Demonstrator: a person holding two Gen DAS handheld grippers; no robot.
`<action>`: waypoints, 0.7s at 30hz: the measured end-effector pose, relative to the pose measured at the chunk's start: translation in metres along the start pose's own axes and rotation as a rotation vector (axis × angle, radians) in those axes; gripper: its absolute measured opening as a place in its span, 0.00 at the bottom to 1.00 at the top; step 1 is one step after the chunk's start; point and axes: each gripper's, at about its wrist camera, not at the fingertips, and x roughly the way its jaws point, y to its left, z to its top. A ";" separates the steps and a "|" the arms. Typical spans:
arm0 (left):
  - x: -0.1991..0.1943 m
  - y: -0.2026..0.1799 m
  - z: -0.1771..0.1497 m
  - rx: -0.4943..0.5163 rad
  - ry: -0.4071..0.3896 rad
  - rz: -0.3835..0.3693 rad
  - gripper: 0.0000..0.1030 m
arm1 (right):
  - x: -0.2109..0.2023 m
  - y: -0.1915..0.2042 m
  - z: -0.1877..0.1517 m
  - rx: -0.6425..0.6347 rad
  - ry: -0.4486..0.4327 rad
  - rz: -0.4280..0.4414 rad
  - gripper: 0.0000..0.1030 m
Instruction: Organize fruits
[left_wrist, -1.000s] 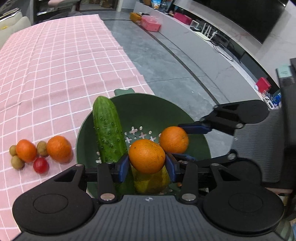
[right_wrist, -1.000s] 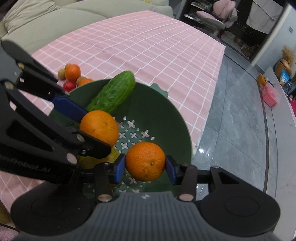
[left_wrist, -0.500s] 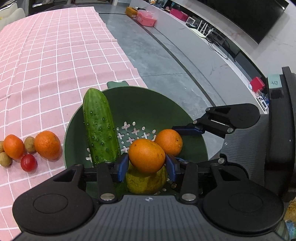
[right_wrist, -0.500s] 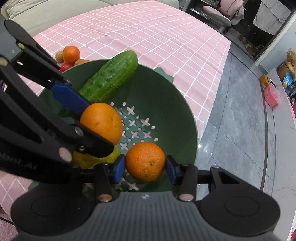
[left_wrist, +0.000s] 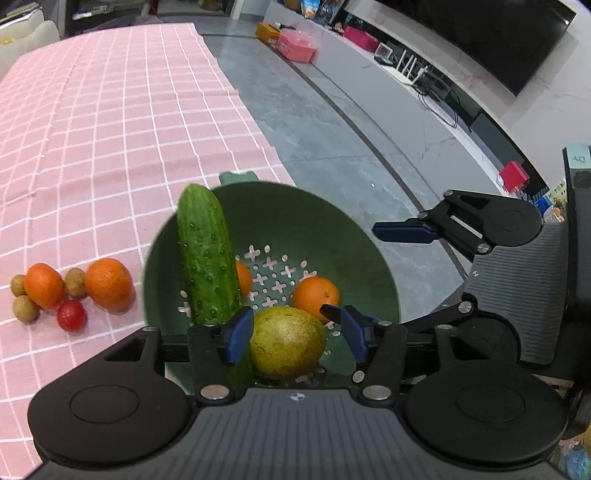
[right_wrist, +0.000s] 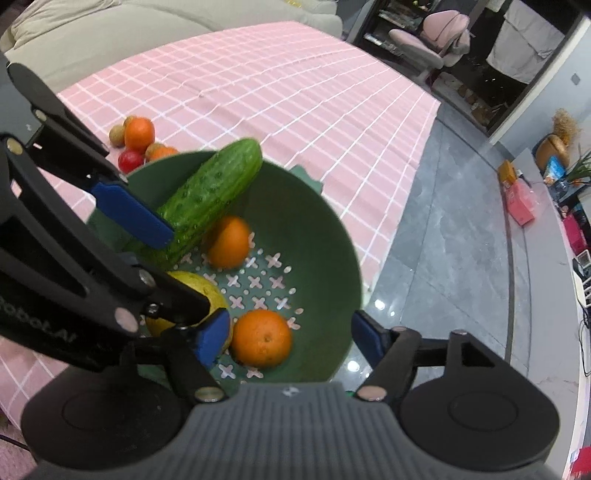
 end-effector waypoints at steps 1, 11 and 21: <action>-0.004 0.000 -0.001 0.001 -0.010 0.007 0.64 | -0.004 0.001 0.000 0.005 -0.009 -0.010 0.70; -0.053 0.006 -0.011 -0.032 -0.127 0.129 0.66 | -0.041 0.018 0.007 0.169 -0.118 -0.018 0.82; -0.089 0.035 -0.031 -0.074 -0.203 0.262 0.66 | -0.050 0.050 0.022 0.302 -0.175 0.046 0.82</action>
